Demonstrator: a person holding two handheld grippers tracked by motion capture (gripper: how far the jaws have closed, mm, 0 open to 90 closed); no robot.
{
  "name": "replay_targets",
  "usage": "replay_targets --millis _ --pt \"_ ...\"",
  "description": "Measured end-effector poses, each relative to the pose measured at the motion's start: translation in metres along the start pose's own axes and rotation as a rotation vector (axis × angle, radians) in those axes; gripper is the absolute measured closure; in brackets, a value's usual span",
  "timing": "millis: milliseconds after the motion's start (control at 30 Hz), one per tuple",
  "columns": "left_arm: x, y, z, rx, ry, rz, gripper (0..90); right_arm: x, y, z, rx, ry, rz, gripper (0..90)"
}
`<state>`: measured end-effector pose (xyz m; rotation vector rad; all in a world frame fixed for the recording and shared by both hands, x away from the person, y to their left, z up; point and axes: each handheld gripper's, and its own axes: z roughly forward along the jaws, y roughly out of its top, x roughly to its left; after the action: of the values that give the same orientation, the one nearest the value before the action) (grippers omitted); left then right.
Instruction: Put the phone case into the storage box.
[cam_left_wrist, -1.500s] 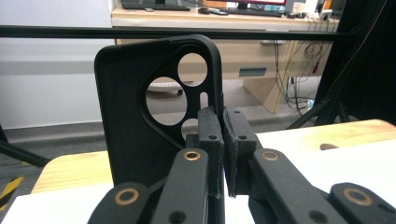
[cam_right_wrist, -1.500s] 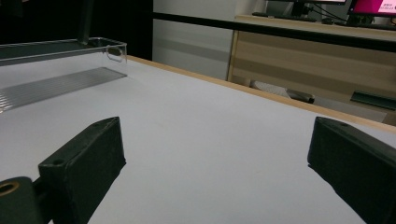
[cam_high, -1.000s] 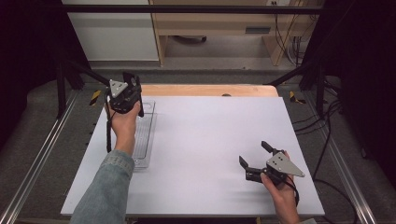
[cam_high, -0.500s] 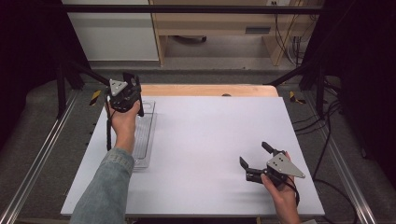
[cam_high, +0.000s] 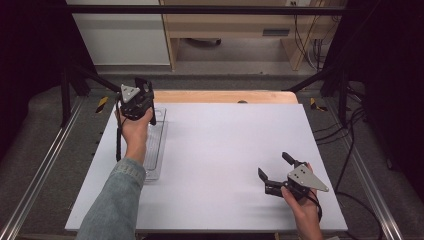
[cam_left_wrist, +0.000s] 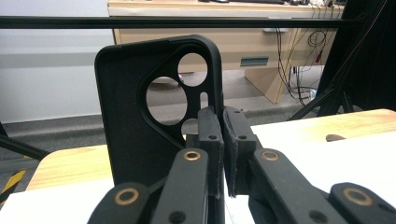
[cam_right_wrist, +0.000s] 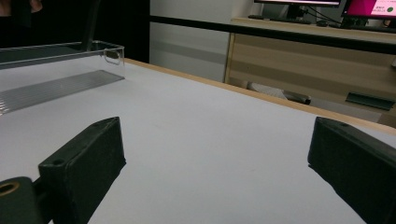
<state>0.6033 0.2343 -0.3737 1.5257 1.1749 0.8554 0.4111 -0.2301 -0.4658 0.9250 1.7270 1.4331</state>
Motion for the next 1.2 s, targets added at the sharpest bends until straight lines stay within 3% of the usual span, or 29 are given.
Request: replay_targets --millis 967,1200 --pt "-0.001 -0.015 0.018 0.048 -0.001 -0.014 86.5 -0.001 -0.001 0.0 0.008 0.008 0.005 4.1" --pt "0.003 -0.017 0.022 0.053 0.008 -0.041 86.4 -0.002 -0.001 0.001 0.01 0.009 0.003 4.1"
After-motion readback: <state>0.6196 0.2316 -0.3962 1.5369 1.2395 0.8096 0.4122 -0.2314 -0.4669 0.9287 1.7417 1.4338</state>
